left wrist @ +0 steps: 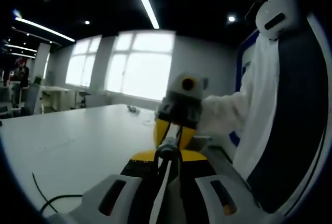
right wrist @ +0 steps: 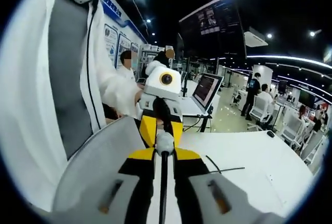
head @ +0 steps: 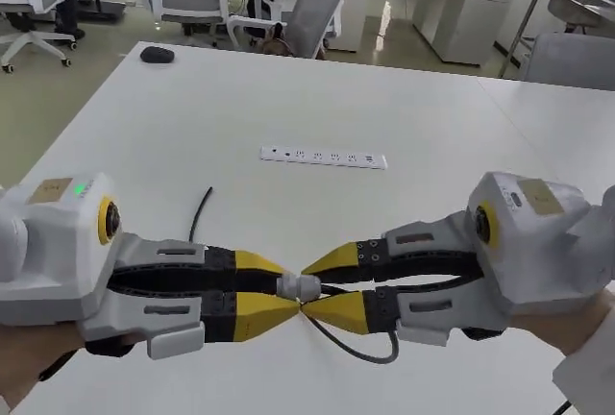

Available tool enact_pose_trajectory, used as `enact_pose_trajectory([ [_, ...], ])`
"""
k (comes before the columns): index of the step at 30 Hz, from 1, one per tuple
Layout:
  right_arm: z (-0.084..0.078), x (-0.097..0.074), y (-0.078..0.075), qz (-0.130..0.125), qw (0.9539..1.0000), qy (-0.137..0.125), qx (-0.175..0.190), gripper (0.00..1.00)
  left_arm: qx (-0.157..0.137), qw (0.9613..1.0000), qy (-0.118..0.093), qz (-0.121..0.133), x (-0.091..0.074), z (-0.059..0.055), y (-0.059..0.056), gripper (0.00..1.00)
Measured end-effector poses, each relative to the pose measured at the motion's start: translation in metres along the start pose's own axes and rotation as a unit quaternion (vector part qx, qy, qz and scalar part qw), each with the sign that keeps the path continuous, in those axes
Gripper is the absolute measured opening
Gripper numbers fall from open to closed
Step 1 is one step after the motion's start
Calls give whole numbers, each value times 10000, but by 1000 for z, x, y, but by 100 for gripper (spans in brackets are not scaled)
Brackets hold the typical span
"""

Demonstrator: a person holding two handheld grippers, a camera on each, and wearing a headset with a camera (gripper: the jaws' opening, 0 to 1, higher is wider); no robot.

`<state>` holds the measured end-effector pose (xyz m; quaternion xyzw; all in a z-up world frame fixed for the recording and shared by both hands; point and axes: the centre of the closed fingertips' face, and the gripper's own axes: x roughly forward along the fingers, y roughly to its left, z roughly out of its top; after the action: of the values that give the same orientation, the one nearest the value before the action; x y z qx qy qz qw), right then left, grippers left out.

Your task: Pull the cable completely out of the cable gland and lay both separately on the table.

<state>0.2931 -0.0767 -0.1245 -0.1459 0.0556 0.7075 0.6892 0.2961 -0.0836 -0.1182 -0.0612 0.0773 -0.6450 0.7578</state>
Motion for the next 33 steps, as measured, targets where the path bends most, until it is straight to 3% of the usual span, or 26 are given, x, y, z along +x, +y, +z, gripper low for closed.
enact_pose_trajectory([
  [3, 1, 4, -2, 35, 9999, 47, 96, 12, -130, 9999, 49, 88, -3, 0, 4, 16],
  [4, 2, 6, -5, 15, 9990, 3, 454, 12, -125, 9998, 31, 118, -4, 1, 5, 15],
  [7, 7, 5, -15, -160, 9956, -228, 894, 14, 10, 9993, -91, 356, -9, 7, 14, 15],
  [9, 12, 2, -18, -148, 9870, -419, 1543, 24, 241, 9981, -88, 563, -14, 12, 19, 15],
  [10, 13, 1, -17, -69, 9805, -490, 1904, 28, 424, 9971, -74, 632, -15, 14, 21, 15],
  [11, 17, 0, -16, 96, 9693, -658, 2368, 31, 686, 9956, -23, 640, -17, 16, 20, 15],
  [12, 20, -1, -14, 204, 9636, -757, 2556, 31, 824, 9944, -16, 666, -18, 19, 19, 15],
  [13, 22, -3, -15, 281, 9577, -875, 2726, 28, 1010, 9927, -27, 652, -18, 23, 17, 15],
  [16, 27, -5, -17, 338, 9473, -1075, 2999, 24, 1276, 9898, 22, 631, -16, 26, 12, 16],
  [19, 31, -4, -18, 434, 9402, -1199, 3159, 23, 1444, 9873, 8, 660, -16, 27, 13, 16],
  [21, 36, -4, -18, 559, 9299, -1351, 3374, 19, 1675, 9839, 38, 626, -15, 27, 11, 16],
  [24, 37, -2, -17, 644, 9303, -1340, 3354, 16, 1979, 9785, 147, 556, -14, 26, 7, 16],
  [26, 35, 0, -17, 673, 9305, -1294, 3359, 12, 2039, 9774, 167, 536, -14, 27, 6, 16],
  [27, 36, 1, -17, 729, 9268, -1300, 3446, 12, 2084, 9762, 196, 570, -15, 27, 7, 16],
  [28, 37, 2, -16, 761, 9261, -1291, 3463, 12, 2093, 9759, 203, 576, -15, 28, 7, 16],
  [31, 39, 3, -16, 861, 9302, -1266, 3336, 12, 2179, 9741, 204, 567, -17, 28, 7, 16],
  [33, 39, 6, -15, 1008, 9273, -1214, 3395, 12, 2286, 9716, 189, 575, -18, 30, 7, 16],
])
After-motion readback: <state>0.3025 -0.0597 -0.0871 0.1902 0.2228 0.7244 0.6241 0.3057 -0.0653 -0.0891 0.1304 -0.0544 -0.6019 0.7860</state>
